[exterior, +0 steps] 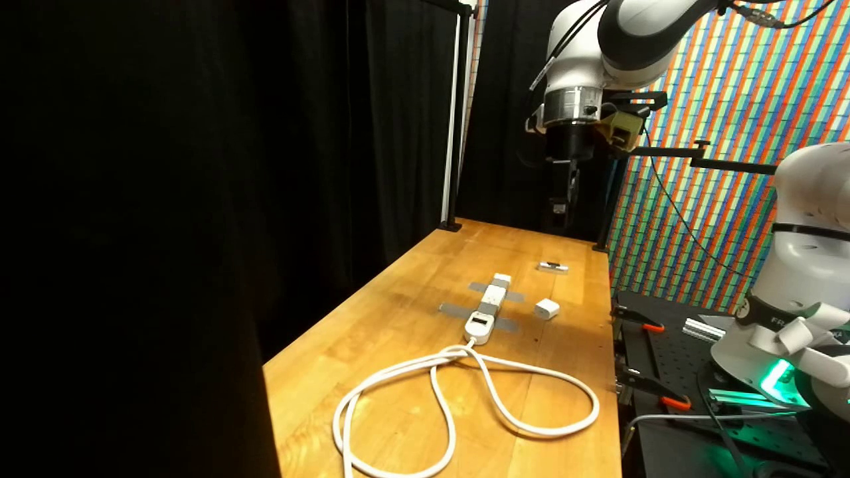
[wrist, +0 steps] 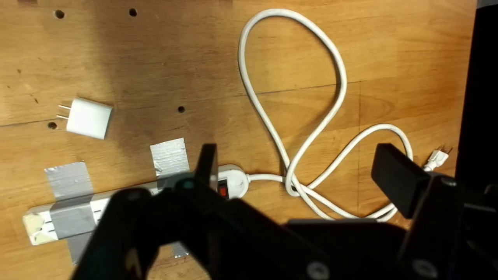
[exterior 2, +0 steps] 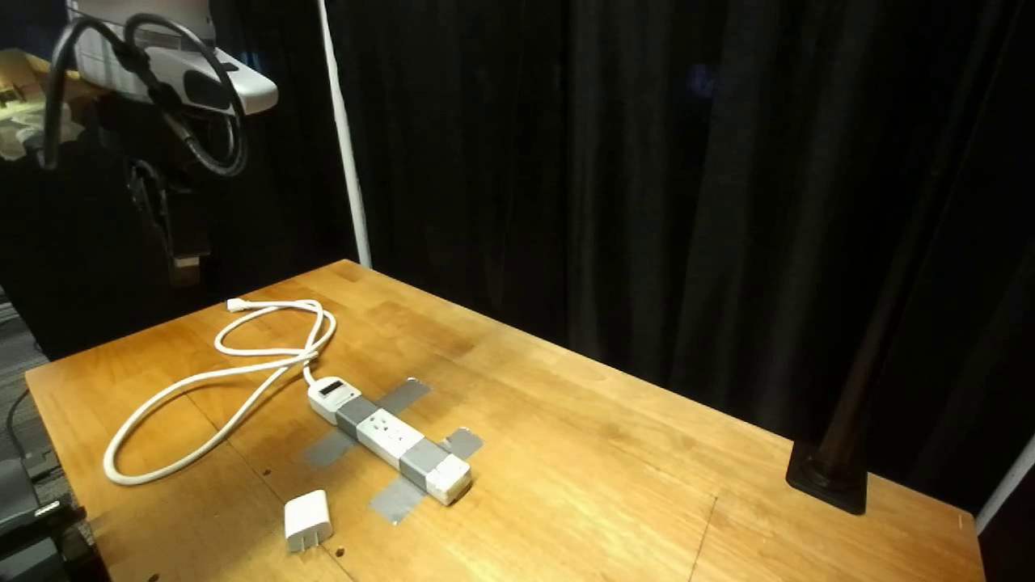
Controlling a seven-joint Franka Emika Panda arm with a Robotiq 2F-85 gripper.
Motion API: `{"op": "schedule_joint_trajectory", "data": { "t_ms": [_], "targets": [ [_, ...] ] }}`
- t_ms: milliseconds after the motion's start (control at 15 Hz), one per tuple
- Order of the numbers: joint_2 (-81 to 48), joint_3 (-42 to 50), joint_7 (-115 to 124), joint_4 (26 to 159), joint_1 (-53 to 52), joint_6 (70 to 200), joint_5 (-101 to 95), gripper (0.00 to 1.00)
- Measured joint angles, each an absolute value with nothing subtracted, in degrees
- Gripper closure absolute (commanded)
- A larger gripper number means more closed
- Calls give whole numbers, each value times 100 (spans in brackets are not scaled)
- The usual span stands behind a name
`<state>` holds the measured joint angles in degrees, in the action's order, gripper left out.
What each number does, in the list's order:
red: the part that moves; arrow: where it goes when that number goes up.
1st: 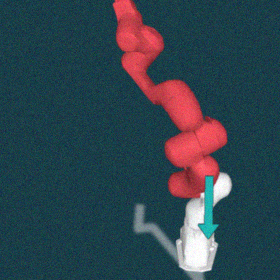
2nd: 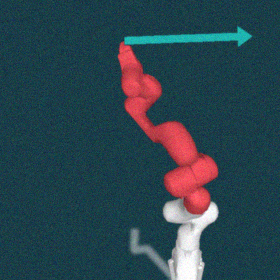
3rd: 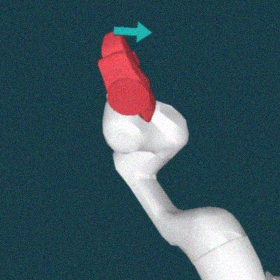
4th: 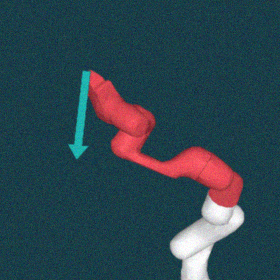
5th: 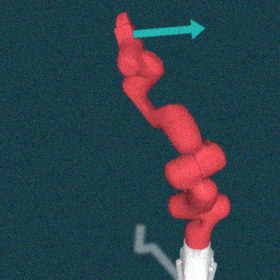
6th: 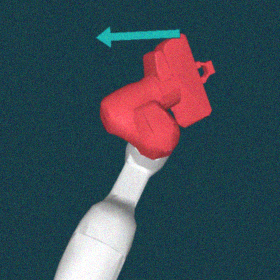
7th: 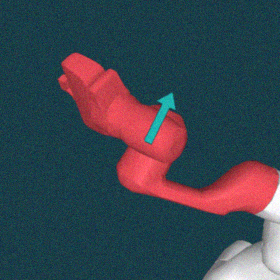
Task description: Put the charger head on the slot on the extension cord
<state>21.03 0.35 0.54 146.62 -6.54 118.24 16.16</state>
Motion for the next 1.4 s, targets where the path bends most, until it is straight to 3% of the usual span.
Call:
{"op": "schedule_joint_trajectory", "data": {
  "t_ms": [600,1000,1400],
  "targets": [
    [285,212,1107,14530,28,12416,2135,0],
    [-1162,210,1303,14346,116,13489,3707,0],
    [-1686,198,1699,14370,128,14450,5074,0]
  ]
}}
